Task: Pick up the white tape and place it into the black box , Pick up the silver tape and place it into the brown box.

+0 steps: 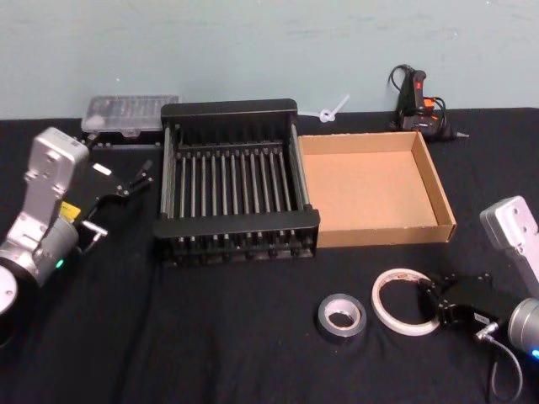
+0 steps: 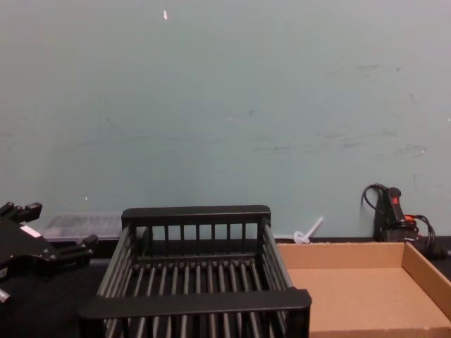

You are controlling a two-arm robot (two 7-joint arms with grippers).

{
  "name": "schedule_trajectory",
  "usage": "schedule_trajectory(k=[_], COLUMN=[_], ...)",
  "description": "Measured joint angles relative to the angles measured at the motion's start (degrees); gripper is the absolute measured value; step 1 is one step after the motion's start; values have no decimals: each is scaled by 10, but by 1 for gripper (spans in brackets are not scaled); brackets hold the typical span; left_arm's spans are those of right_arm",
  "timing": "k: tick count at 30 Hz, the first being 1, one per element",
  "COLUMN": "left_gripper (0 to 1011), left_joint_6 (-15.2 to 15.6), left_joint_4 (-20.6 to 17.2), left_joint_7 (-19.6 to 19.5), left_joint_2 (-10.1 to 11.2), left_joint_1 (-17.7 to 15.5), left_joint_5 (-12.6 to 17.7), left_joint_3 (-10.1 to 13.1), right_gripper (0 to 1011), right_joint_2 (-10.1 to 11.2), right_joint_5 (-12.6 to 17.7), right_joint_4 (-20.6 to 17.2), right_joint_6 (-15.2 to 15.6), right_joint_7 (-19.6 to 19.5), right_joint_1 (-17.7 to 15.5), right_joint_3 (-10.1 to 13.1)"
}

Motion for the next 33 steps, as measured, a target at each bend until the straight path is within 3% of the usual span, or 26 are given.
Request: schedule_trajectory(k=[8,18,26,33], left_gripper=[1001,1001,1001,1001], left_joint_6=[0,0,0,0], left_joint_4=[0,0,0,0], left_joint_7=[0,0,0,0], left_joint_2=[0,0,0,0], left_joint_1=[0,0,0,0], left_joint_5=[0,0,0,0], left_joint_3=[0,0,0,0], right_gripper=[104,104,104,104], right_joint_2=[-4,-20,-36,-49], right_joint_5=[-24,-29,-30,-38], right_joint_4=[-22,-46,-53,-43], right_joint_6=[-22,-46,-55,-61], right_joint_7=[-6,-6,1,8], right_joint_1=[-8,-1,24,62], right_joint_3=[12,35,38,21])
